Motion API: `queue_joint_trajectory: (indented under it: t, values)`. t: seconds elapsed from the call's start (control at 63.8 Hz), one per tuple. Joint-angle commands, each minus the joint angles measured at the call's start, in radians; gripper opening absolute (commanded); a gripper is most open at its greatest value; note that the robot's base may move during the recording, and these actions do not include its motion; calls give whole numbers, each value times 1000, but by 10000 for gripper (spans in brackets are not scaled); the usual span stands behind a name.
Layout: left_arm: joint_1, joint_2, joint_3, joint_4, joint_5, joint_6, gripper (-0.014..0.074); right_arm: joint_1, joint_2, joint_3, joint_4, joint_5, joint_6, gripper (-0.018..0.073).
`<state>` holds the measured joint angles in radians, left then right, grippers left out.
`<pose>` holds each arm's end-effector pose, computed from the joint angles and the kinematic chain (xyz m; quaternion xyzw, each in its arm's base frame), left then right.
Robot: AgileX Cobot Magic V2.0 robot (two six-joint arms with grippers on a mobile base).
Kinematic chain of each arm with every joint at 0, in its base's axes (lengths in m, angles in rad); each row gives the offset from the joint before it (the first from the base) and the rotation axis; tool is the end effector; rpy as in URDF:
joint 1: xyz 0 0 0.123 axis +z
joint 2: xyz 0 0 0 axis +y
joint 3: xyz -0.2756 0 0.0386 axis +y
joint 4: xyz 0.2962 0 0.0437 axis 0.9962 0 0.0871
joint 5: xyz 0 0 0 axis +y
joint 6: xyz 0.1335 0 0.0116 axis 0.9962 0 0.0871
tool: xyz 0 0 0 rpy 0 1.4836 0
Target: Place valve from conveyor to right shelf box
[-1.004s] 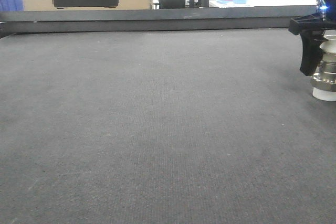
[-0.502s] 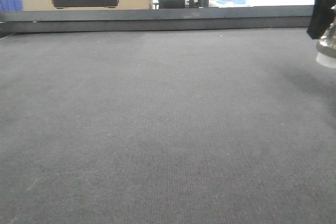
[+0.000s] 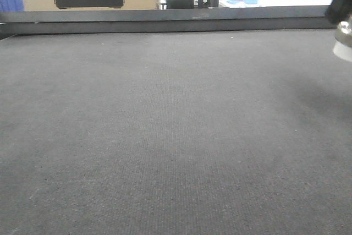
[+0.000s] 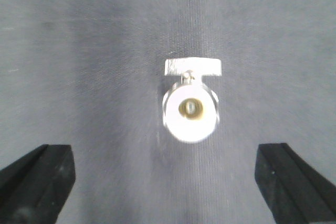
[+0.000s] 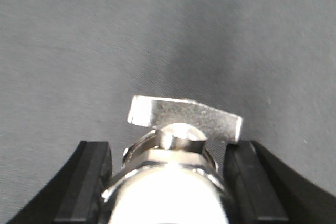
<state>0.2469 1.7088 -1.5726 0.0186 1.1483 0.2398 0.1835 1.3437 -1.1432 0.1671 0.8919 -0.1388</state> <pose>0.4109 0.1059 0.2690 -0.0013 0.9826 0.0535 0.1780 0.3375 0.0803 0.2723 -0.1218 0.9497 0.0832 0.2763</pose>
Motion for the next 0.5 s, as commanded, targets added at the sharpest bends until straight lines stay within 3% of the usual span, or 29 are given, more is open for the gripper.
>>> queue_joint_trajectory:
  t: [0.0,0.486]
  values:
    - [2,50,-9,-27,-40,11,599,13,-32,-1,4,-45,-6,-154]
    - [2,199,-7,-53,-99,11,599,20,-35,-1,6,-57,-6,-154]
